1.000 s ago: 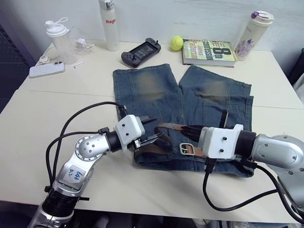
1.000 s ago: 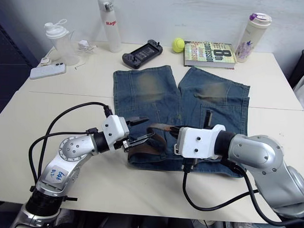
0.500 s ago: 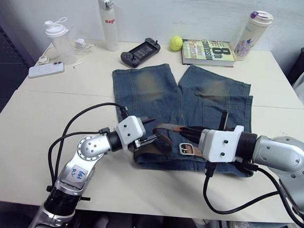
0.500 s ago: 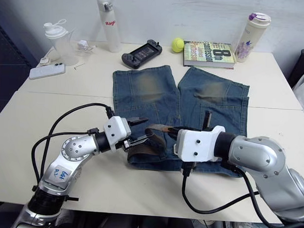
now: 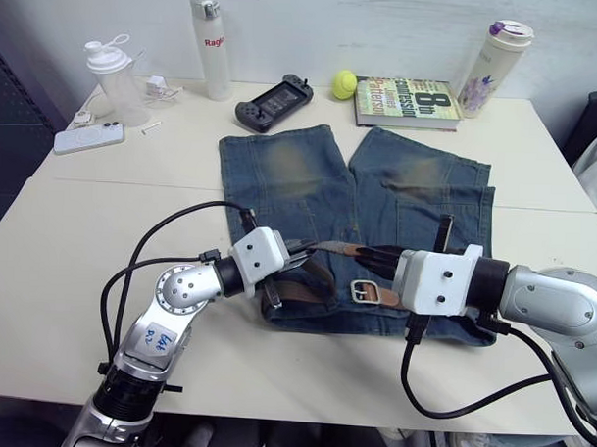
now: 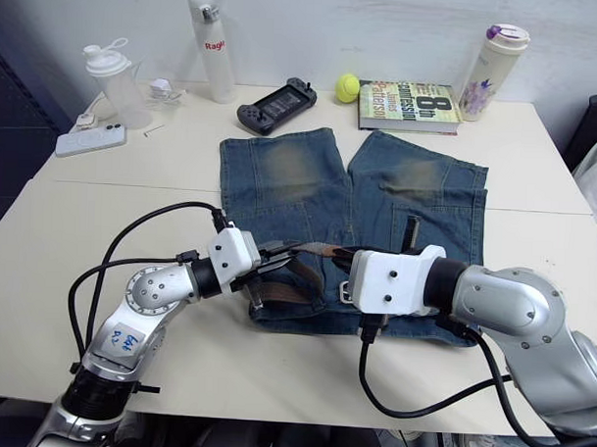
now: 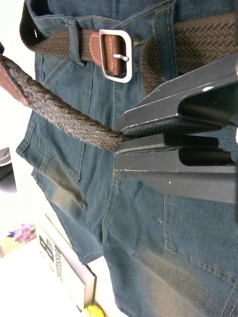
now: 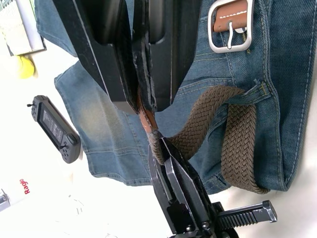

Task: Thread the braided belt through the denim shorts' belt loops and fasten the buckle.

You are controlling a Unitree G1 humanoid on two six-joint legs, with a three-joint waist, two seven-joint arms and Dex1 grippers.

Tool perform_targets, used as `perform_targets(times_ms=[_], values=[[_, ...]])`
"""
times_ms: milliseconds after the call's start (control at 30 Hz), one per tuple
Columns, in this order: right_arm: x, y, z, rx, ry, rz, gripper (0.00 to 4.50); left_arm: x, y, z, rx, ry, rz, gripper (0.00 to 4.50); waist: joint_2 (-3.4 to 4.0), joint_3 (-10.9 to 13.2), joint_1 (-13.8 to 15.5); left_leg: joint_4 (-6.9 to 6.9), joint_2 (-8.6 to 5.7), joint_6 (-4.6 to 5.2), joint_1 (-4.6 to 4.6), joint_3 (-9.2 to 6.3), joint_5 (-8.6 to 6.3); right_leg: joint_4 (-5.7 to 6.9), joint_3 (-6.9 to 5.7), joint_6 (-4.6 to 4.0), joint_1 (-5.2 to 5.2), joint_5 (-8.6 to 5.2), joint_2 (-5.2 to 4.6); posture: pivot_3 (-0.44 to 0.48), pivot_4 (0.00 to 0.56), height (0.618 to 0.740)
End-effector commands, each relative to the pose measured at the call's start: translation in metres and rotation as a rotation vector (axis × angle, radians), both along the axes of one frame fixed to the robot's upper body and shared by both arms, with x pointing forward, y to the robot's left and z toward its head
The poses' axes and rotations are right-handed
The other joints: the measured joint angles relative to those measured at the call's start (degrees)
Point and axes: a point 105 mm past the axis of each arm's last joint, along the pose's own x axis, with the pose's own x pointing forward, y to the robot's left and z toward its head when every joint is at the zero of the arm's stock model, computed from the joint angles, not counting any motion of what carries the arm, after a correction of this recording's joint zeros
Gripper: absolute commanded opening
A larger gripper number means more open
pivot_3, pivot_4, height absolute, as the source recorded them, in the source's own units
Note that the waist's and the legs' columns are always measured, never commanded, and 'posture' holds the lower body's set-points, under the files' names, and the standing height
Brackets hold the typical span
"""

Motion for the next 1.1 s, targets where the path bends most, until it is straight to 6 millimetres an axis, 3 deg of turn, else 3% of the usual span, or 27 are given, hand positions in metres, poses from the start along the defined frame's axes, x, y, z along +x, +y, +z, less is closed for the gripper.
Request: perform_targets(times_ms=[33,133,167,200,300,400,500,700,933,1100], values=[[-0.008,0.003,0.007,-0.004,-0.036,0.020,0.00,-0.009,-0.007,0.007,0.008,-0.051,-0.054,0.09,0.00,0.0,0.0,0.00,0.00,0.00,0.00,0.00,0.00,0.00,0.00,0.00,0.00,0.00,0.00,0.000,0.150,0.740],[-0.007,0.003,0.006,0.006,-0.027,0.009,0.00,-0.009,-0.007,0.007,-0.006,-0.047,-0.057,0.09,0.00,0.0,0.0,0.00,0.00,0.00,0.00,0.00,0.00,0.00,0.00,0.00,0.00,0.00,0.00,0.000,0.150,0.740],[-0.006,0.002,0.006,0.015,-0.017,0.000,0.41,-0.009,-0.008,0.007,-0.009,-0.044,-0.059,0.03,0.00,0.0,0.0,0.00,0.00,0.00,0.00,0.00,0.00,0.00,0.00,0.00,0.00,0.00,0.00,0.000,0.150,0.740],[-0.006,0.002,0.007,0.055,0.003,-0.013,0.41,-0.009,-0.008,0.006,-0.013,-0.037,-0.059,0.03,0.00,0.0,0.0,0.00,0.00,0.00,0.00,0.00,0.00,0.00,0.00,0.00,0.00,0.00,0.00,0.000,0.150,0.740],[-0.003,0.000,0.013,0.132,-0.008,-0.054,1.55,-0.009,-0.009,0.005,-0.019,-0.024,-0.050,0.00,0.00,0.0,0.0,0.00,0.00,0.00,0.00,-0.01,0.00,0.01,0.00,0.00,0.01,0.00,0.00,0.000,0.150,0.740],[-0.007,-0.021,-0.008,0.069,0.069,-0.133,2.76,-0.008,-0.004,0.000,-0.028,0.010,-0.021,0.00,0.00,0.0,0.2,0.00,0.00,0.00,-0.02,-0.02,0.00,0.03,-0.01,0.00,0.01,0.00,0.00,0.000,0.150,0.740],[-0.018,-0.046,-0.039,-0.049,0.151,-0.209,2.76,-0.005,0.003,-0.001,-0.074,0.057,0.034,0.00,0.00,0.0,1.3,-0.01,-0.03,0.05,-0.04,-0.03,-0.03,-0.02,-0.04,0.00,0.03,0.00,-0.01,0.000,0.150,0.740],[-0.020,-0.069,-0.068,-0.092,0.121,-0.354,2.76,0.001,0.027,0.004,-0.215,0.149,0.121,0.00,0.01,0.0,0.9,0.02,0.00,-0.01,0.05,0.00,0.03,-0.03,0.02,0.00,0.01,0.00,0.01,0.000,0.150,0.740],[-0.015,-0.066,-0.096,-0.108,0.088,-0.414,2.76,-0.008,0.025,0.005,-0.238,0.206,0.070,0.00,0.00,0.0,1.0,-0.05,-0.02,-0.13,0.06,-0.02,0.09,-0.05,0.02,0.01,-0.02,-0.01,0.03,0.000,0.150,0.740],[-0.014,-0.060,-0.102,-0.102,0.072,-0.425,2.76,-0.006,0.024,0.008,-0.242,0.210,0.067,0.00,0.00,0.0,1.2,-0.03,-0.03,-0.16,0.07,0.00,0.10,-0.04,0.04,0.01,-0.02,-0.01,0.03,0.000,0.150,0.740]])
